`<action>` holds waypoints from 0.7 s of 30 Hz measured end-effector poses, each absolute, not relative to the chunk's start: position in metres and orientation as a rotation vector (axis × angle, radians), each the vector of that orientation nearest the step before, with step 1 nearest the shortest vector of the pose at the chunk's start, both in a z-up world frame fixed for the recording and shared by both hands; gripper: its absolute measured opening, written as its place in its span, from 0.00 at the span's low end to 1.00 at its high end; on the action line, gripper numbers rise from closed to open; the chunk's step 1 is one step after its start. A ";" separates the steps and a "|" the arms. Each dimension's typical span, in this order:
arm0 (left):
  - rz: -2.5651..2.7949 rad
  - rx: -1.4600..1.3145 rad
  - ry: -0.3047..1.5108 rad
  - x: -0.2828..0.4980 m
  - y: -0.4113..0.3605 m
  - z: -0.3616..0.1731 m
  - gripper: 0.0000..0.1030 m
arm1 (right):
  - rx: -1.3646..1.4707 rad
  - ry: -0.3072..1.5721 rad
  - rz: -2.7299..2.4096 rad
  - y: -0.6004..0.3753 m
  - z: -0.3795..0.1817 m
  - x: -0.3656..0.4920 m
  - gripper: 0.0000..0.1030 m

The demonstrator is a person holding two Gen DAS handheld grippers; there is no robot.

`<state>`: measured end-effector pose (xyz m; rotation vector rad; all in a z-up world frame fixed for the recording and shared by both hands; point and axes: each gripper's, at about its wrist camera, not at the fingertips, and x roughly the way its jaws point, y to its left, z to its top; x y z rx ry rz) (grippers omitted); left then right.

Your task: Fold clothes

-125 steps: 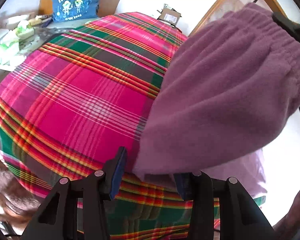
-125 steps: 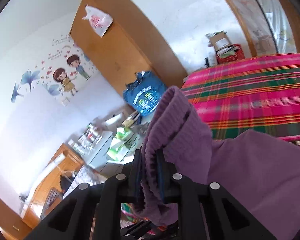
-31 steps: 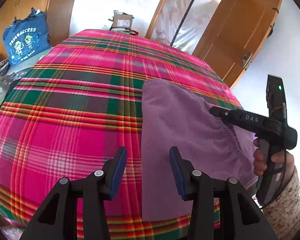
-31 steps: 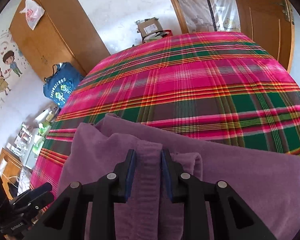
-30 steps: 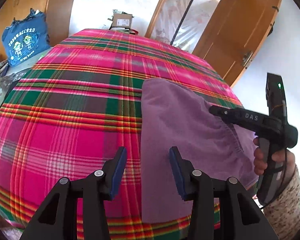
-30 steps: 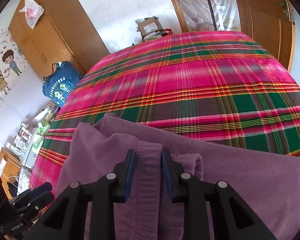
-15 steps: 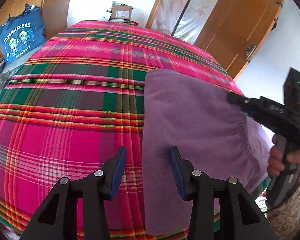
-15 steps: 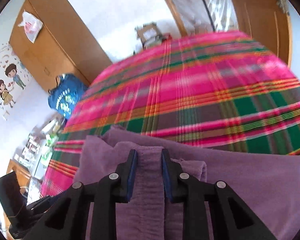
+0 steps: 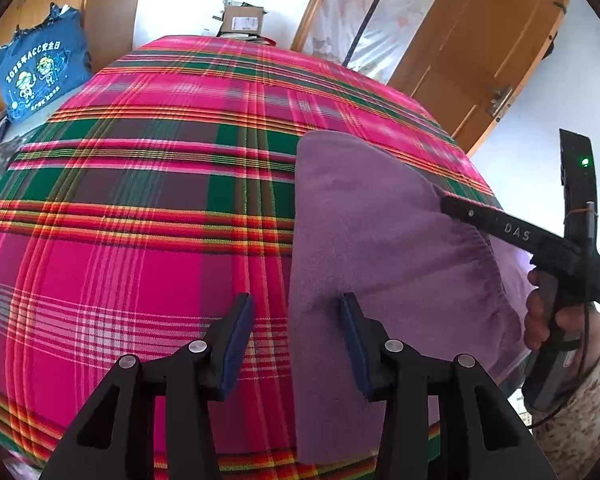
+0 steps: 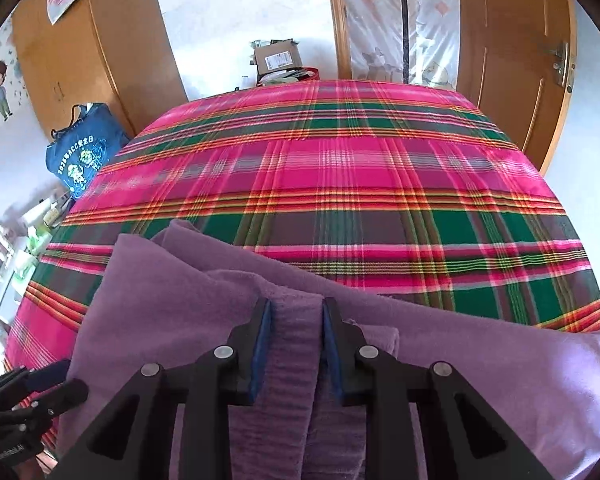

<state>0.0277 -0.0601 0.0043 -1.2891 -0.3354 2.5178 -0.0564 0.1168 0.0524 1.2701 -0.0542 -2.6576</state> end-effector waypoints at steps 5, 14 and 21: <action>2.494 -1.276 -0.357 0.035 -0.063 0.005 0.45 | 1.188 -0.019 -2.709 0.113 0.069 -0.037 0.25; 2.475 -1.279 -0.357 0.040 -0.061 0.003 0.45 | 1.183 0.097 -2.811 0.116 0.064 -0.024 0.25; 2.469 -1.278 -0.364 0.042 -0.063 0.003 0.45 | 1.171 0.194 -2.741 0.101 0.052 -0.006 0.25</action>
